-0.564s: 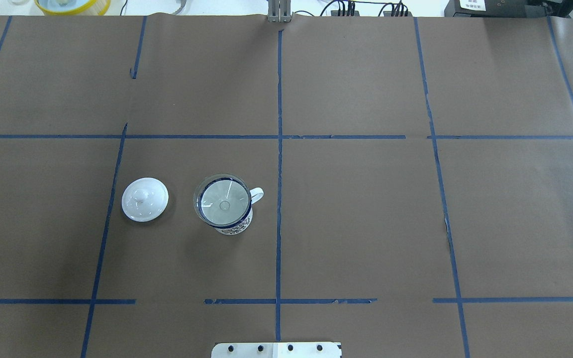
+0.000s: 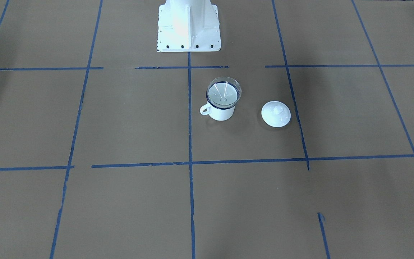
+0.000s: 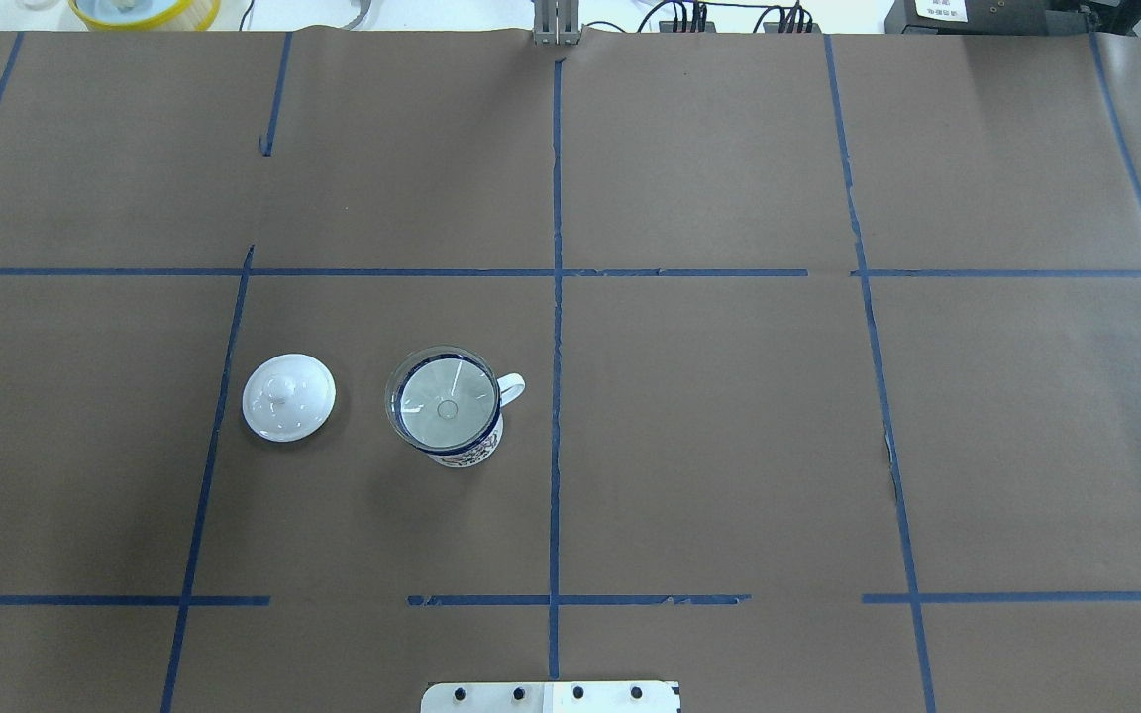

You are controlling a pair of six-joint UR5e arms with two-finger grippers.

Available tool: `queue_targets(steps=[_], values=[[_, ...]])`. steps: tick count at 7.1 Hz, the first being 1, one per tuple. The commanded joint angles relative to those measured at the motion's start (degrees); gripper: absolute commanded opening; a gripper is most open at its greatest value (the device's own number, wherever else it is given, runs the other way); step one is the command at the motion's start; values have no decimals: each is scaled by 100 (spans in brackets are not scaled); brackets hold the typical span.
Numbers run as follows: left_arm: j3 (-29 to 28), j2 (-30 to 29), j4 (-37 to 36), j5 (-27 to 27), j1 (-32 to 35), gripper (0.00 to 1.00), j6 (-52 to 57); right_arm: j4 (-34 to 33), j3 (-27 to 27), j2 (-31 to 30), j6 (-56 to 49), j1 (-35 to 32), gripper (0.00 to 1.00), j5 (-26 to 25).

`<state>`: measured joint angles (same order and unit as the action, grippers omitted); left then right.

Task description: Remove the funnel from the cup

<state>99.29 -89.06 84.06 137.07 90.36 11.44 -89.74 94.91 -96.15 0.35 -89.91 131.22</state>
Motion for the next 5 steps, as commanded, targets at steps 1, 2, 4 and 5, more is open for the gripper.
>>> queue_targets(steps=[1, 2, 4, 5], values=[[431, -407, 40, -48, -27, 100, 7, 0, 1, 0, 0, 0, 100, 0], [198, -1089, 144, -31, -27, 100, -123, 0, 1, 0, 0, 0, 100, 0], [449, -1403, 886, 39, -10, 100, -1593, 0, 1, 0, 0, 0, 100, 0], [616, -1421, 1327, 31, -44, 100, -3141, 0, 1, 0, 0, 0, 100, 0]])
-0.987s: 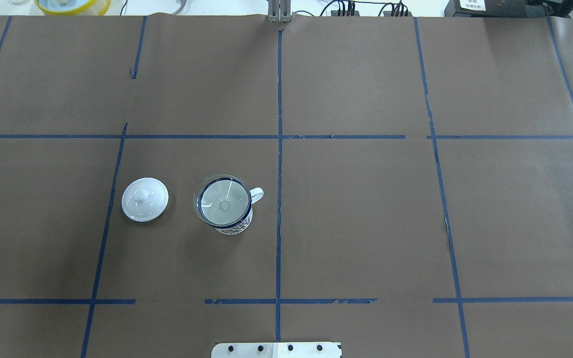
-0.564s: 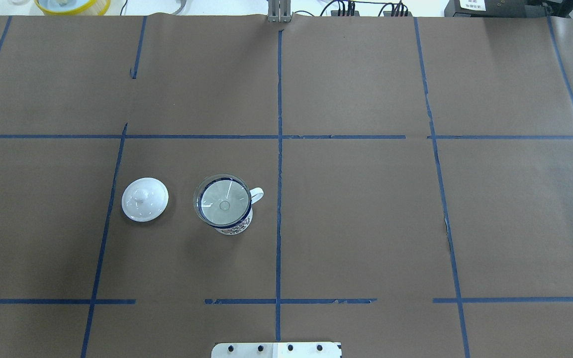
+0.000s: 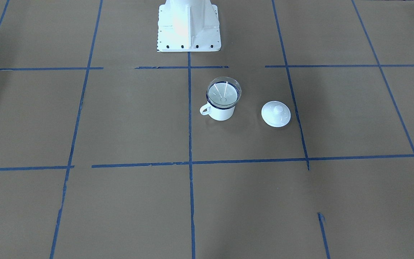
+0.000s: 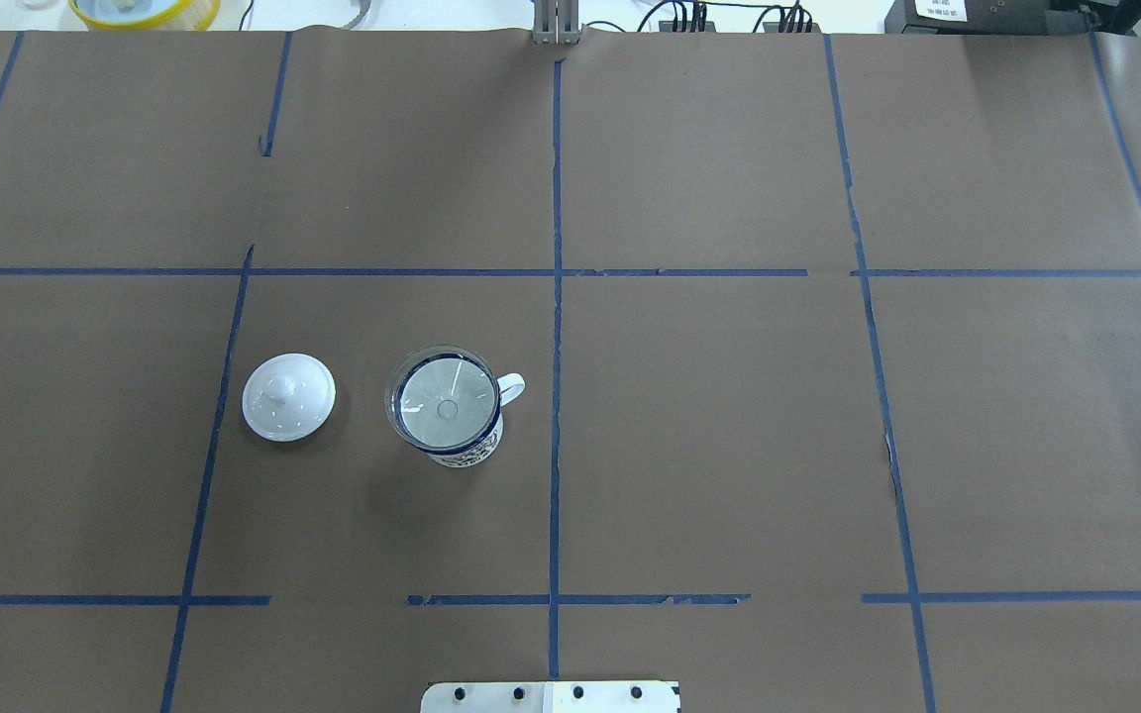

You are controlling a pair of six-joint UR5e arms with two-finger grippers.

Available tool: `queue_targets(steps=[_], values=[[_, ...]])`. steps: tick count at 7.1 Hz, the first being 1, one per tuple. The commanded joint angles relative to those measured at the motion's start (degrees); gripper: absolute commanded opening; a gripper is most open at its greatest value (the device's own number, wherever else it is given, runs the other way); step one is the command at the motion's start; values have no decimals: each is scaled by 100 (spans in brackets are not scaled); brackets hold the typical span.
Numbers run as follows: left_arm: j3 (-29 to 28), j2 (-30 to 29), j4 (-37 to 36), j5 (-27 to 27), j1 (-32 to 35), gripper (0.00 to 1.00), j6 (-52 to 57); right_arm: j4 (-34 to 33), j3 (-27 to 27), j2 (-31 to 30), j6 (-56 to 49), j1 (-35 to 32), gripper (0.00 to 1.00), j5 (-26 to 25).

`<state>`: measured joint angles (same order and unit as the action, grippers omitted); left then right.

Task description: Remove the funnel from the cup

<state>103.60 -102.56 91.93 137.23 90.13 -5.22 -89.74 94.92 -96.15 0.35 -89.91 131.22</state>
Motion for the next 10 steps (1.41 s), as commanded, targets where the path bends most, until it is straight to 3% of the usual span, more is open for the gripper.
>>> queue_targets(steps=[1, 2, 3, 5, 7, 8, 10], values=[[239, -124, 1502, 31, -448, 100, -1926, 0, 0, 0, 0, 0, 100, 0], [292, -159, 1720, 310, -1218, 100, -2635, 0, 0, 0, 0, 0, 100, 0], [475, -403, 1705, 174, -1774, 100, -3660, 0, 0, 0, 0, 0, 100, 0], [626, -964, 1487, -580, -3022, 100, -5770, 0, 0, 0, 0, 0, 100, 0], [574, -2315, -324, -1624, -4243, 100, -6864, 0, 0, 0, 0, 0, 100, 0], [513, -2722, -865, -2030, -4728, 100, -7218, 0, 0, 0, 0, 0, 100, 0], [-223, -3391, -1142, -2478, -5379, 100, -7859, 0, 0, 0, 0, 0, 100, 0]])
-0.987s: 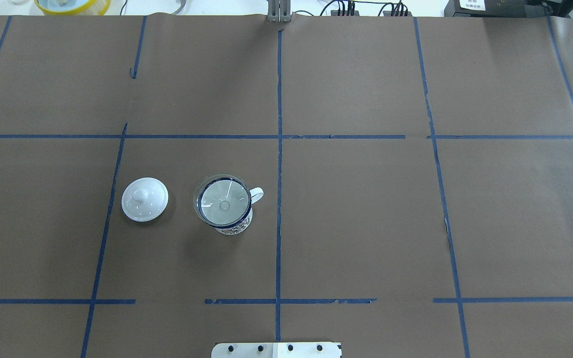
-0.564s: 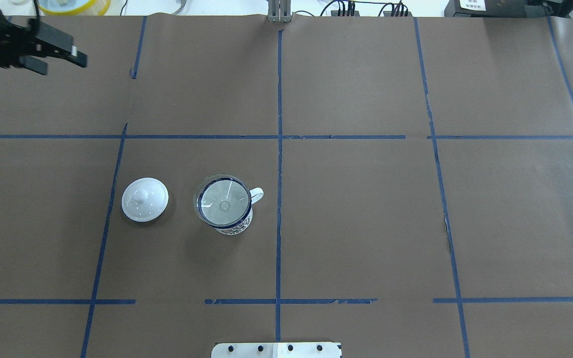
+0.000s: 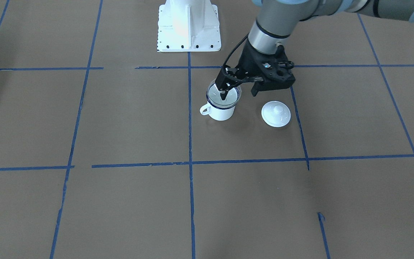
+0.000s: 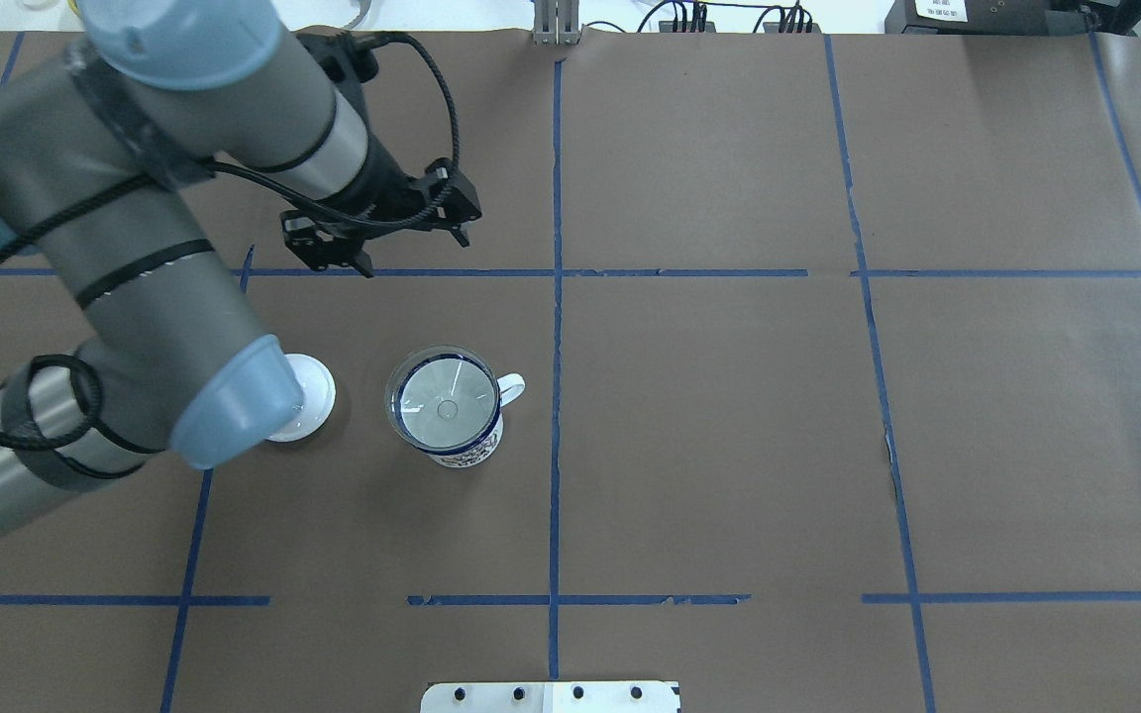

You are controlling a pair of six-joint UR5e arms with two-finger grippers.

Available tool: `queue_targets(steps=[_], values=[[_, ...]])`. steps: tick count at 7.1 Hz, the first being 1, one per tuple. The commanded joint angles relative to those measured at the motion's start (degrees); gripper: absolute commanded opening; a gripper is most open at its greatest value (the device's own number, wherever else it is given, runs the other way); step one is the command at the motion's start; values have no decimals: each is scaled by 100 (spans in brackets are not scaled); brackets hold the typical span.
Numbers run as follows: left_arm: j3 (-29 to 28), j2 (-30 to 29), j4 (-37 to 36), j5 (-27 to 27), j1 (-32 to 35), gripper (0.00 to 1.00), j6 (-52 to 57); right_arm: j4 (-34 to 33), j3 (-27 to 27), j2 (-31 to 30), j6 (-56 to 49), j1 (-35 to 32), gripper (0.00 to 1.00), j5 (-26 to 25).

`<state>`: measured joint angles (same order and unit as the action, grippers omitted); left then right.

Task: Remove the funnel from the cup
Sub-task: 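Reach the left gripper over the white enamel mug, then lower the left gripper and grasp the clear glass funnel in the mug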

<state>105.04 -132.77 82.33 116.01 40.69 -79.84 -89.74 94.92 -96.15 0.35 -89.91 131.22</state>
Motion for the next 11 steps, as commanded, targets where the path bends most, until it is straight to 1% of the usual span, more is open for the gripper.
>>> queue_targets(steps=[1, 3, 4, 5, 6, 7, 8, 11], values=[[-718, -451, -182, -733, -813, 100, -618, 0, 0, 0, 0, 0, 100, 0], [-1133, -460, -173, -834, -1053, 100, -655, 0, 0, 0, 0, 0, 100, 0], [-1161, -451, -164, -930, -1168, 100, -655, 0, 0, 0, 0, 0, 100, 0], [-1153, -460, -173, -922, -1177, 97, -647, 0, 0, 0, 0, 0, 100, 0], [-1126, -443, -190, -913, -1169, 77, -647, 0, 0, 0, 0, 0, 100, 0], [-1056, -416, -399, -904, -1169, 60, -629, 0, 0, 0, 0, 0, 100, 0], [-864, -407, -593, -904, -1169, 57, -620, 0, 0, 0, 0, 0, 100, 0], [-827, -425, -648, -904, -1177, 57, -620, 0, 0, 0, 0, 0, 100, 0]])
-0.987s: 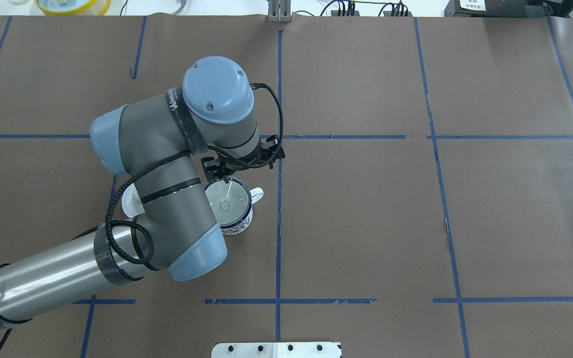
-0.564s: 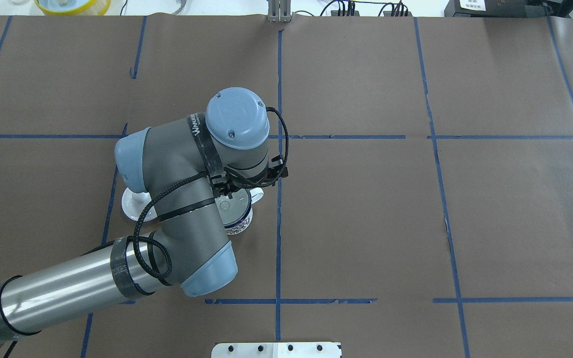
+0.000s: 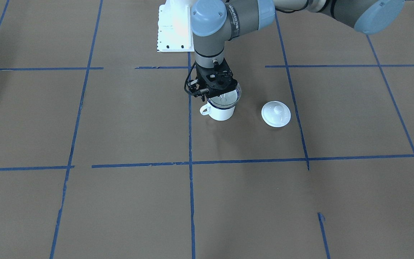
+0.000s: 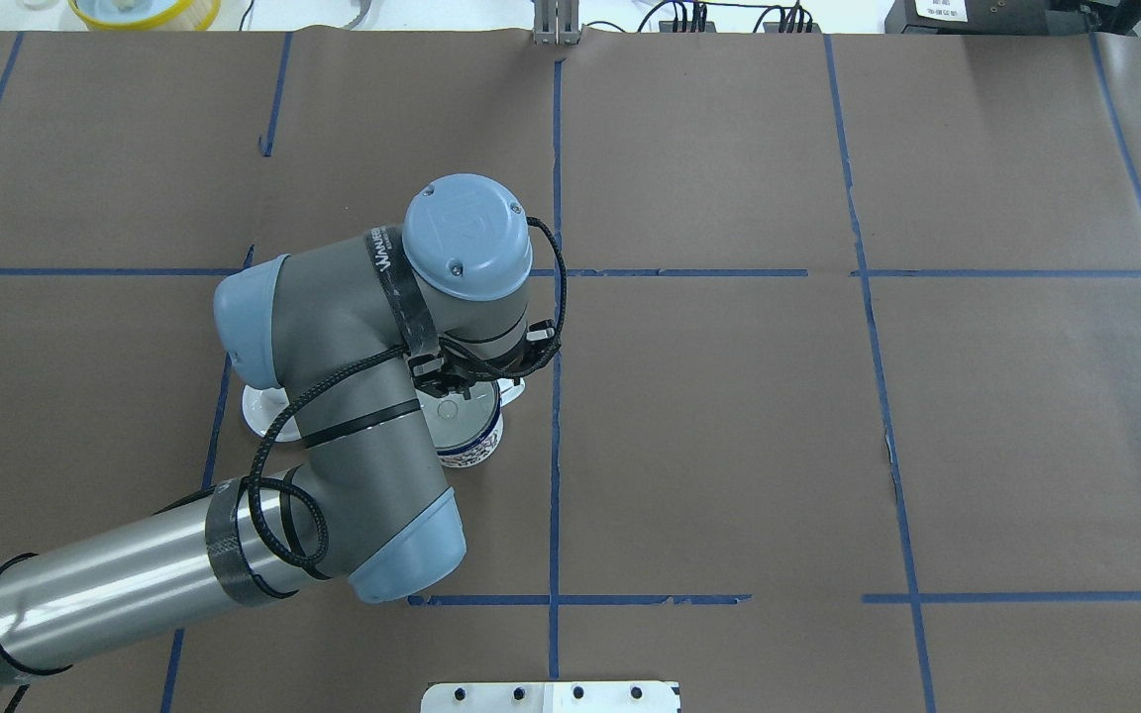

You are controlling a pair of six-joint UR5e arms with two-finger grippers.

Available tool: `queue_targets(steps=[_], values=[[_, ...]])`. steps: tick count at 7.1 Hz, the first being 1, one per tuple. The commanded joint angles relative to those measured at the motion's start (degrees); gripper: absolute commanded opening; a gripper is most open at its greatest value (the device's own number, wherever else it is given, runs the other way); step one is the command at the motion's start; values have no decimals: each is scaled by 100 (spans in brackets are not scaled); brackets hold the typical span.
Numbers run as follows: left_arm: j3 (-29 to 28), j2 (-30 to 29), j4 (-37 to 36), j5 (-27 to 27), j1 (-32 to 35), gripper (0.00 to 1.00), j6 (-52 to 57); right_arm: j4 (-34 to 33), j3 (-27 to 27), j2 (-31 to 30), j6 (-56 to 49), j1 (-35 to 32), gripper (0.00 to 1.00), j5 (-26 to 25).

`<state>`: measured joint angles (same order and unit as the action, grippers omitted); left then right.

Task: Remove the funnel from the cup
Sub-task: 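Lower the left gripper and grasp the clear glass funnel in the mug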

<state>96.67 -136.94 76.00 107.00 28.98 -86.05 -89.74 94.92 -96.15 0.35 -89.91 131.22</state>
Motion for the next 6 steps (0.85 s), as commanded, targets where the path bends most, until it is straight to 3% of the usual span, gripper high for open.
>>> queue_targets(steps=[1, 3, 4, 5, 6], values=[[-43, -16, 2, -12, -6, 57, 1, 0, 0, 0, 0, 0, 100, 0], [-78, 10, 38, -12, -6, 57, 27, 0, 0, 0, 0, 0, 100, 0], [-87, 1, 38, -12, -6, 51, 27, 0, 0, 0, 0, 0, 100, 0], [-44, -25, 38, -21, -6, 13, 27, 0, 0, 0, 0, 0, 100, 0], [-8, -34, 29, -30, -6, 0, 27, 0, 0, 0, 0, 0, 100, 0]])
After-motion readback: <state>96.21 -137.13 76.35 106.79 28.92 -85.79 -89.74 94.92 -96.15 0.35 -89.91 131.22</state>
